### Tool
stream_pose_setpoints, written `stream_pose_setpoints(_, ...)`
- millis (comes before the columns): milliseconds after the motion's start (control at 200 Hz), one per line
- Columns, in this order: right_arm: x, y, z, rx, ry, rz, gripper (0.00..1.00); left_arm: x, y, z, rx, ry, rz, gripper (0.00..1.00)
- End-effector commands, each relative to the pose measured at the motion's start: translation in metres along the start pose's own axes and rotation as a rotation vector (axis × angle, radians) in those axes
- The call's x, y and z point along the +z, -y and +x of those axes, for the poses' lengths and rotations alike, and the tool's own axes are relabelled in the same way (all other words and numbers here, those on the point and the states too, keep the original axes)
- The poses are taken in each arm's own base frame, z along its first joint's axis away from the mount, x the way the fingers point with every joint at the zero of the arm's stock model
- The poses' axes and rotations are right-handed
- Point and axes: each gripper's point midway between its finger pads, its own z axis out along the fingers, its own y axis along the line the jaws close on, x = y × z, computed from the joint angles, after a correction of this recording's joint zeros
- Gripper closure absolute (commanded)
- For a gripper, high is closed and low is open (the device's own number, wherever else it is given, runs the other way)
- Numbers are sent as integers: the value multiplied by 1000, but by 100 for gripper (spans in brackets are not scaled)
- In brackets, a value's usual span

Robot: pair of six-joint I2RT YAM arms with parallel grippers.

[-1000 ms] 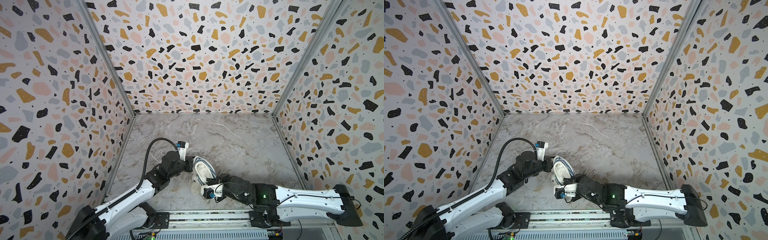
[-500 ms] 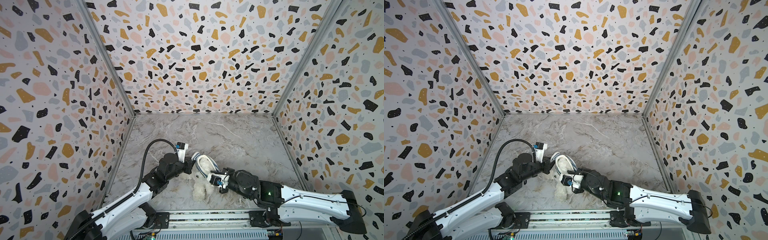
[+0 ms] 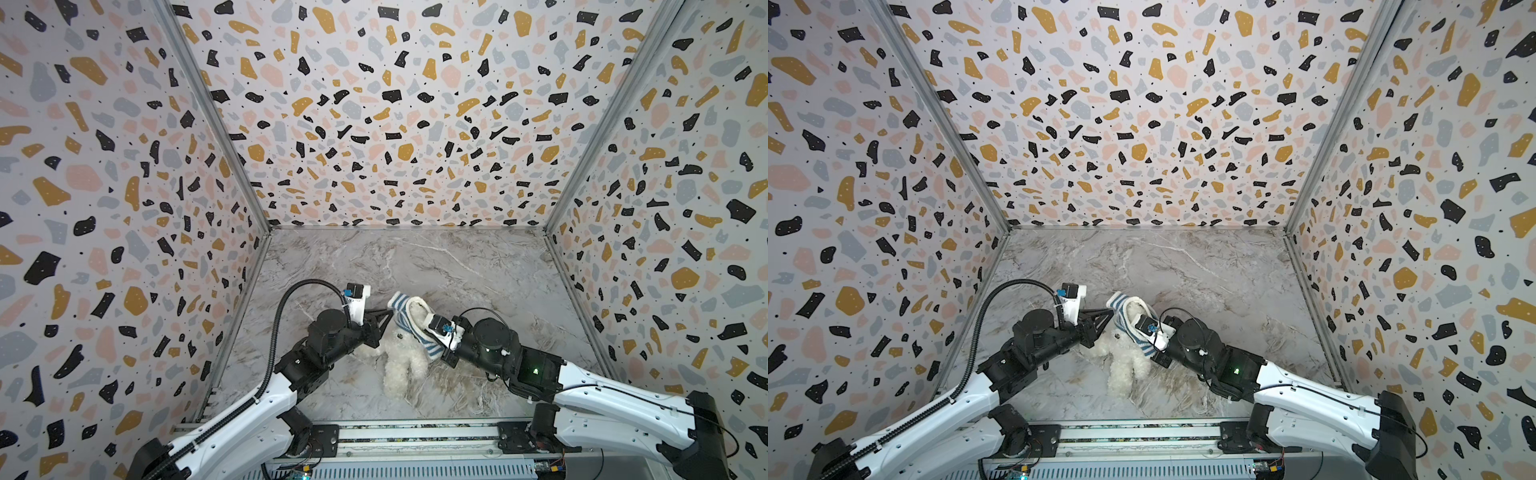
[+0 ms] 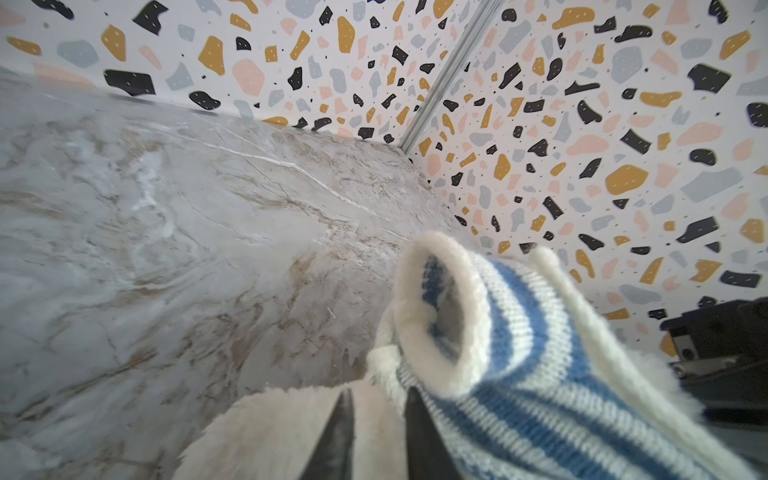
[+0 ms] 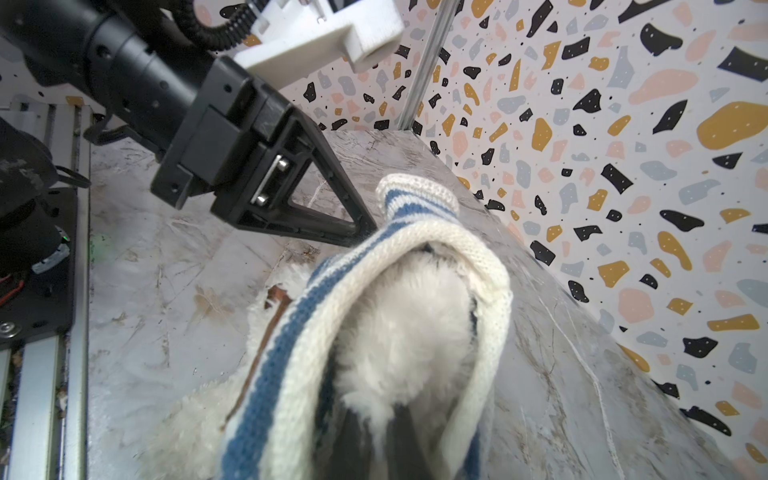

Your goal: Dress the teddy bear

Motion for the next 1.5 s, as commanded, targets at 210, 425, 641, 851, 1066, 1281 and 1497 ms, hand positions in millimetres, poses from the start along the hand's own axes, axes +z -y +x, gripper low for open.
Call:
stream_pose_setpoints(210, -2, 38, -29, 312, 121, 34, 100, -7, 20, -32, 16, 104, 49, 51)
stream_pose_setpoints(425, 0, 61, -28, 443, 180, 103, 100, -15, 67, -43, -19, 170, 196, 61)
stream_pose_setpoints(641, -1, 60, -41, 492, 249, 65, 100, -8, 99, -32, -125, 209, 344, 73)
stream_pose_setpoints(851, 0, 49, -36, 530, 290, 11, 100, 1, 98, -32, -217, 238, 353, 74)
stream_pose_setpoints(1066, -4, 43, -38, 526, 344, -23, 100, 4, 95, -36, -266, 271, 356, 76)
stream_pose_setpoints(1281, -12, 40, -40, 515, 409, -37, 100, 12, 83, -30, -339, 260, 305, 79)
stream_pose_setpoints(1497, -16, 37, -43, 486, 445, -25, 100, 19, 81, -27, -357, 244, 287, 76)
